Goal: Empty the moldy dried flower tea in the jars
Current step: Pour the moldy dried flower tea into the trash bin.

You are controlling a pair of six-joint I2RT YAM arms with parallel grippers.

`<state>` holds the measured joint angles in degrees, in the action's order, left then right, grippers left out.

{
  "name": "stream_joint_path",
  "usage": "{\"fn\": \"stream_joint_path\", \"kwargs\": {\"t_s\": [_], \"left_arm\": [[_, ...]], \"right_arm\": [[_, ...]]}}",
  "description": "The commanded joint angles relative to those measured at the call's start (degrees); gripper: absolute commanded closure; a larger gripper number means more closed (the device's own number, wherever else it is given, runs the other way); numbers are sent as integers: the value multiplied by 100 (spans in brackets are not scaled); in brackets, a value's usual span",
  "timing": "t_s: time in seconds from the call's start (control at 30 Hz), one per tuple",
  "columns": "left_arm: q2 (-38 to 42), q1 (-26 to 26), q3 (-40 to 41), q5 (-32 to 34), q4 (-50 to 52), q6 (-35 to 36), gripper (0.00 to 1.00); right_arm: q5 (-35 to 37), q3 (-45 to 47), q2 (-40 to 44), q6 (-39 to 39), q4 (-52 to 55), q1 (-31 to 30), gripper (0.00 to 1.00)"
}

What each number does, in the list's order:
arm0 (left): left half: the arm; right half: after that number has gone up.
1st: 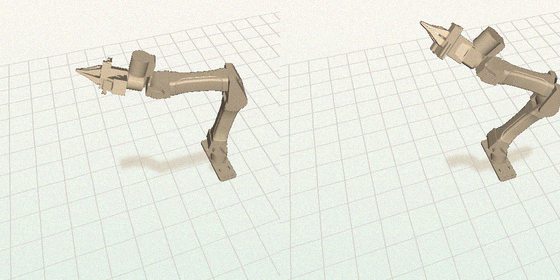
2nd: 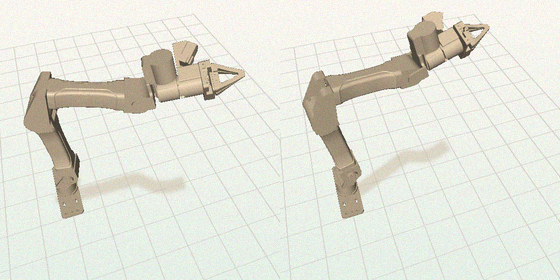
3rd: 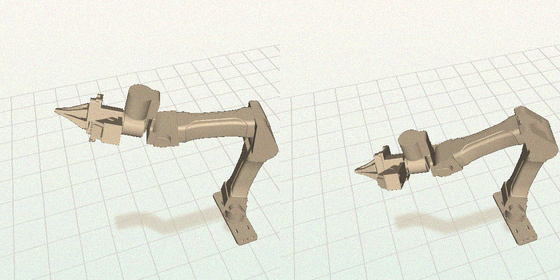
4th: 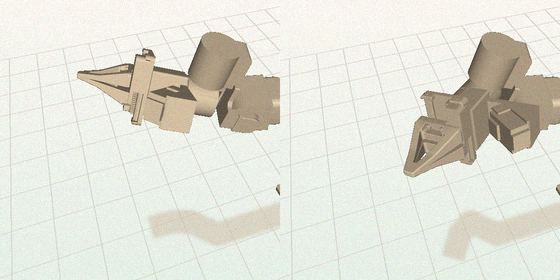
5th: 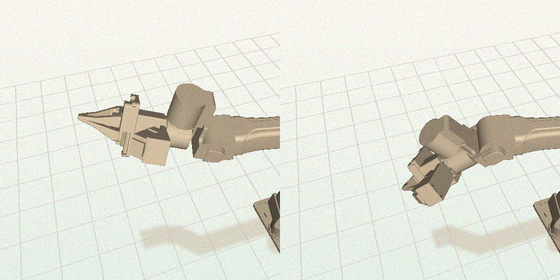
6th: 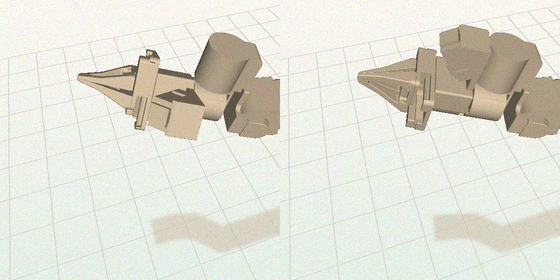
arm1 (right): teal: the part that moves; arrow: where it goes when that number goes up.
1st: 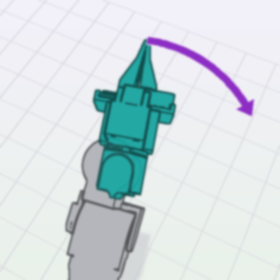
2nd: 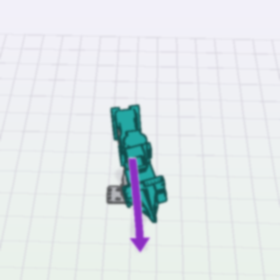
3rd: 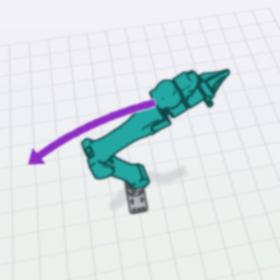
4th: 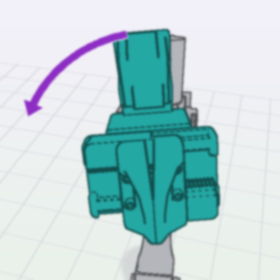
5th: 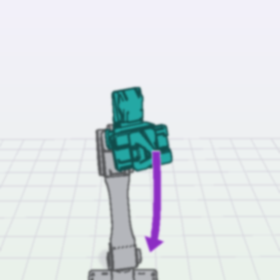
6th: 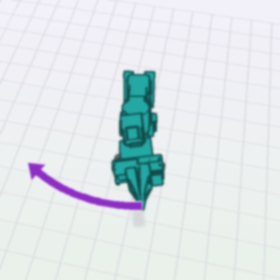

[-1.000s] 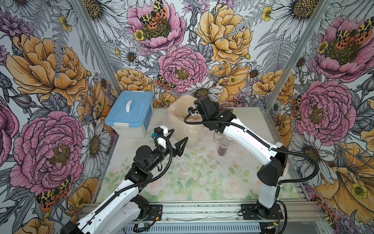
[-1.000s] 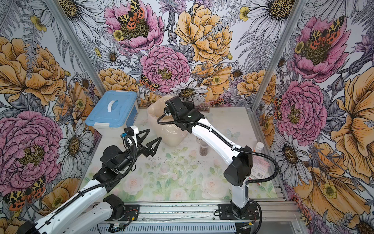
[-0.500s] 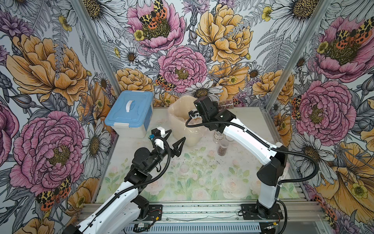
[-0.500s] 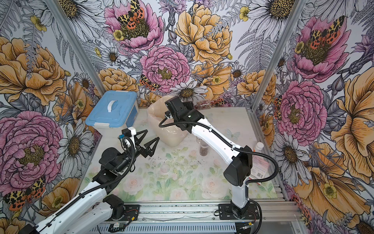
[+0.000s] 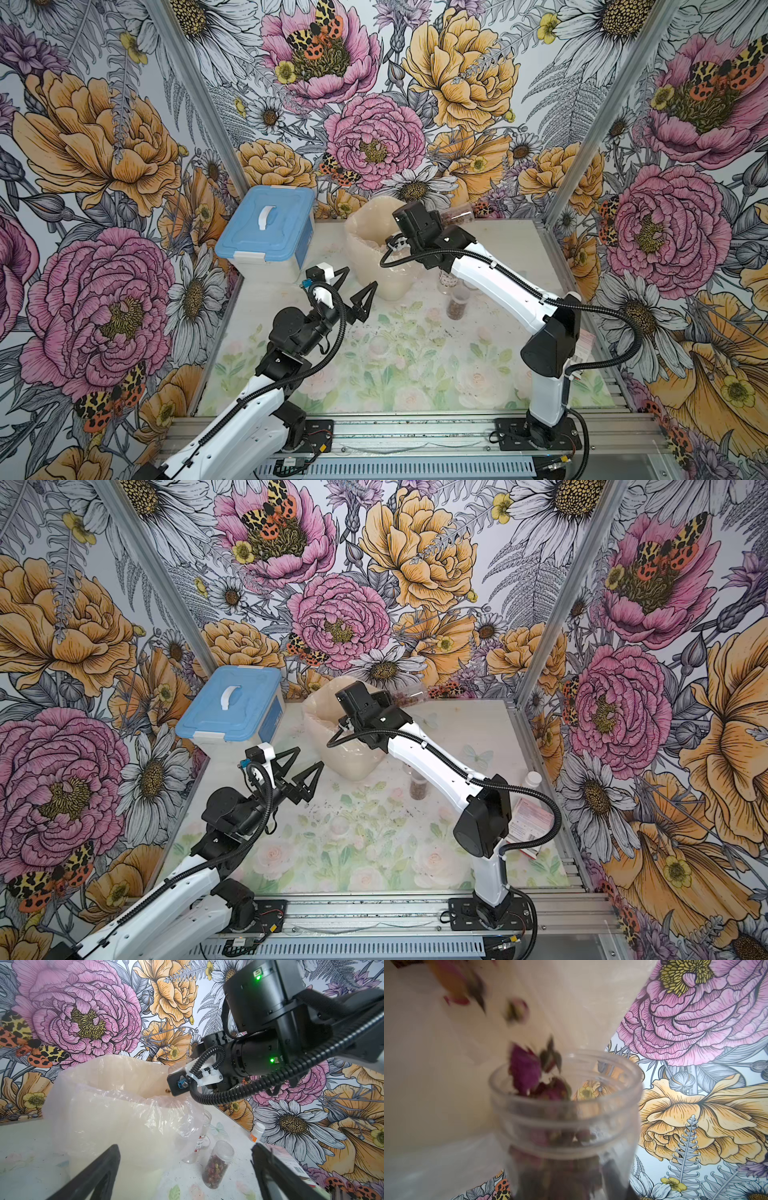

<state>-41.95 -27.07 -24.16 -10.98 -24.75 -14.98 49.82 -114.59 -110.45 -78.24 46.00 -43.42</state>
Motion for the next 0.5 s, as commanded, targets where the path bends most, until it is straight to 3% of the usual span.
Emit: {"fn": "stream_joint_path", "kwargs": {"t_s": [0.0,0.47], "left_arm": [[102,74,98,-110,-253,-93,1],[195,220,219,-114,-327,-184,1]], "right_arm": [[19,-93,-88,-148,-64,35,84],[-21,-362,-135,-261,-58,54,84]]}}
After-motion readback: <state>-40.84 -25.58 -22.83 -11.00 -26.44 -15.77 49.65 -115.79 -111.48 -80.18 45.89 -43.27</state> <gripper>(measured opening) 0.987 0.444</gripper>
